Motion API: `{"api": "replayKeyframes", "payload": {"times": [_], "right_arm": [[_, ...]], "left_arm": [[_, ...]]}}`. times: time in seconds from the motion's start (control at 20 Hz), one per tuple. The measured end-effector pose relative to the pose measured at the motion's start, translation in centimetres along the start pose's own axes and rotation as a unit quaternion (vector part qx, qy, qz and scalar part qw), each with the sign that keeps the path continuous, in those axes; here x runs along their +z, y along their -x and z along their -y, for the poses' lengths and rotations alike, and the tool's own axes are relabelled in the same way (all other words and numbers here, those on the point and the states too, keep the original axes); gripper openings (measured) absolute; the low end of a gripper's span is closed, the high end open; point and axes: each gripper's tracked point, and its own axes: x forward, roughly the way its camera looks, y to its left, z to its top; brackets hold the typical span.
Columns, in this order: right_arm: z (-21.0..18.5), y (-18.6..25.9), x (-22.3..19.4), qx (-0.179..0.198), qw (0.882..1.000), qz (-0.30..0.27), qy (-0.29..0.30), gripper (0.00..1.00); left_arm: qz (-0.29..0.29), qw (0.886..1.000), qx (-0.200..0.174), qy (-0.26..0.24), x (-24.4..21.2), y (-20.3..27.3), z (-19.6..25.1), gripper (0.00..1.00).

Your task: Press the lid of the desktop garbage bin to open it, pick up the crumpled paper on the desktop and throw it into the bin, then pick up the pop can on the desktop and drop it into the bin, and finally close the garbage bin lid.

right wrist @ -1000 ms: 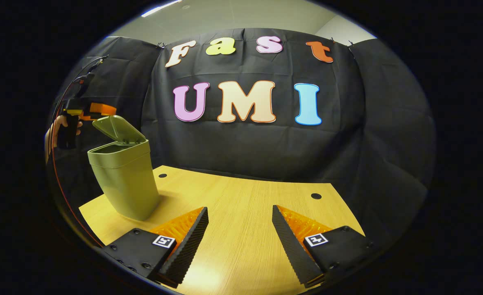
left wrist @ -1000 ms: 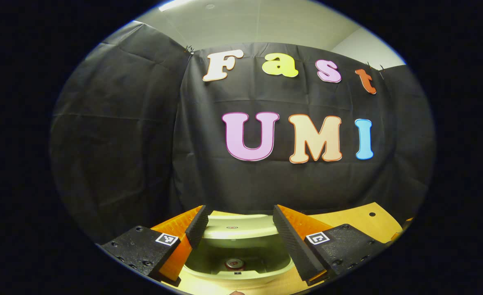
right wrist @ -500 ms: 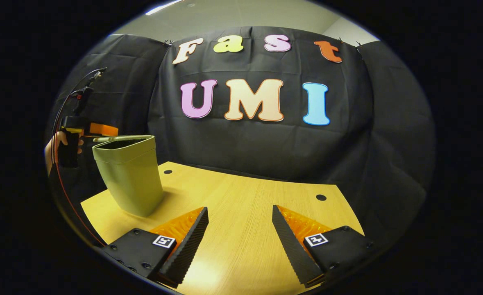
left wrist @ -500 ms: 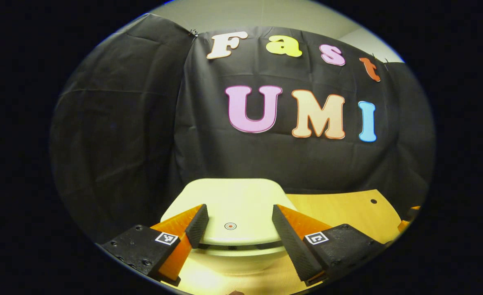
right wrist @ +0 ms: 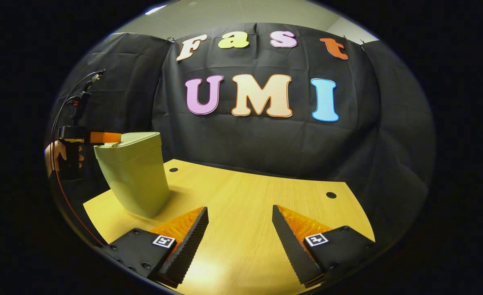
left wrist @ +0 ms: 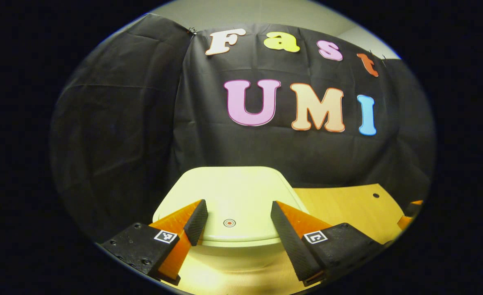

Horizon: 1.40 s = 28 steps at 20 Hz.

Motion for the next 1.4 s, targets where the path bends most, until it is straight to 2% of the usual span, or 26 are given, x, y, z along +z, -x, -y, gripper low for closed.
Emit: {"api": "replayKeyframes", "payload": {"times": [0.1,0.15,0.3,0.45,0.65,0.85,1.05,1.15,1.25,1.4], "right_arm": [[-1.3,-0.4,0.7,0.003,1.000,0.008,-0.005,0.99],[-1.7,-0.4,1.3,0.001,1.000,0.015,-0.006,0.99],[-1.7,0.7,4.7,-0.021,0.998,0.064,-0.015,1.00],[-0.4,3.7,9.7,-0.036,0.989,0.137,-0.037,0.99],[3.5,8.4,13.8,-0.046,0.978,0.200,-0.036,0.98],[8.1,13.1,13.6,-0.046,0.975,0.215,-0.036,0.98],[11.7,16.2,11.9,-0.044,0.975,0.216,-0.037,1.00],[13.0,17.6,11.5,-0.041,0.973,0.223,-0.042,0.98],[13.9,18.5,11.4,-0.038,0.972,0.229,-0.044,1.00],[14.5,19.2,10.9,-0.031,0.972,0.231,-0.042,0.98]], "left_arm": [[0.034,0.999,-0.017,0.006,0.8,0.1,0.5,0.95],[0.043,0.999,-0.016,0.006,1.1,0.0,0.3,0.90],[0.111,0.993,-0.034,-0.001,4.2,1.2,1.8,0.94],[0.182,0.981,-0.068,-0.018,7.8,3.5,5.2,0.92],[0.202,0.972,-0.118,-0.002,9.2,6.8,12.7,0.93],[0.223,0.961,-0.163,0.018,9.7,10.7,21.8,0.92],[0.217,0.955,-0.204,0.007,8.5,13.8,29.4,0.93],[0.217,0.952,-0.215,0.000,8.2,15.1,31.8,0.93],[0.222,0.949,-0.224,0.000,8.1,16.4,33.5,0.92],[0.228,0.950,-0.211,0.002,8.1,17.3,34.0,0.93]]}}
